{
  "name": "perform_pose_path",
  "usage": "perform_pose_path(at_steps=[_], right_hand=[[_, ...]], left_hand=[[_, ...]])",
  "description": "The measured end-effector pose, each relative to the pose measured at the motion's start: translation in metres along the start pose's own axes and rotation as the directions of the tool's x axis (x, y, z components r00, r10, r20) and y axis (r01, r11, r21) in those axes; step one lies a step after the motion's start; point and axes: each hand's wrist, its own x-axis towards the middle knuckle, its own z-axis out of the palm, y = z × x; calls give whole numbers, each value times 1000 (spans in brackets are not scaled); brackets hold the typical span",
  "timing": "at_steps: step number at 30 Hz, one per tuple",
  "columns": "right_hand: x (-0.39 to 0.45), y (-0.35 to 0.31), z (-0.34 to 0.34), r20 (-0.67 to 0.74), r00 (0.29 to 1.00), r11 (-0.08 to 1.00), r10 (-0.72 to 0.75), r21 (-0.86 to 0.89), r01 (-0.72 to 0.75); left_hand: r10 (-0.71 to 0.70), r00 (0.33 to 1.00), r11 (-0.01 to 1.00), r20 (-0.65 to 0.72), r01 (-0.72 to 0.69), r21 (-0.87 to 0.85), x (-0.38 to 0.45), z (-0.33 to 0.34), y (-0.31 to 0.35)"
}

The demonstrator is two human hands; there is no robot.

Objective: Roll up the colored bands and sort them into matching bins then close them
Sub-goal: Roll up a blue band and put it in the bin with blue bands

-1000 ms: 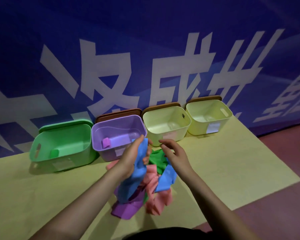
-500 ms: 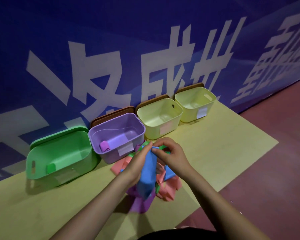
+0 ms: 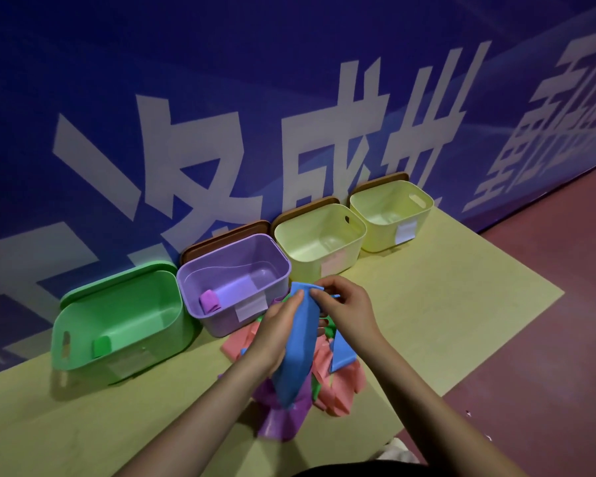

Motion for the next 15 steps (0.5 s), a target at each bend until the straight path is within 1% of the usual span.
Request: perform_pose_path(at_steps=[3,4,8,10,12,15], right_hand=[[20,1,-9,-28,999,999,-38,33,39],[27,2,-12,-12,999,998,-48,43,49],[52,10,-29,99,988,993,-119,29,117],[64,15,-44,151,967,977,-205,-35,212],[79,19,-66,209,929,935,-305,-120,334],[102,27,-106,306,872,885,-382,-151,440]], left_hand=[[16,998,999,-67,-14,30,17,2,-8],[12,996,999,-91,-9,35,23,5,-10],[80,976,997,-202,-78,21,40,28,-7],[81,964,996,-253,-86,-7,52,45,-6],[74,956,995,-283,-89,-44,64,67,-3],[66,947,987,-314,-108,-118,86,103,0]])
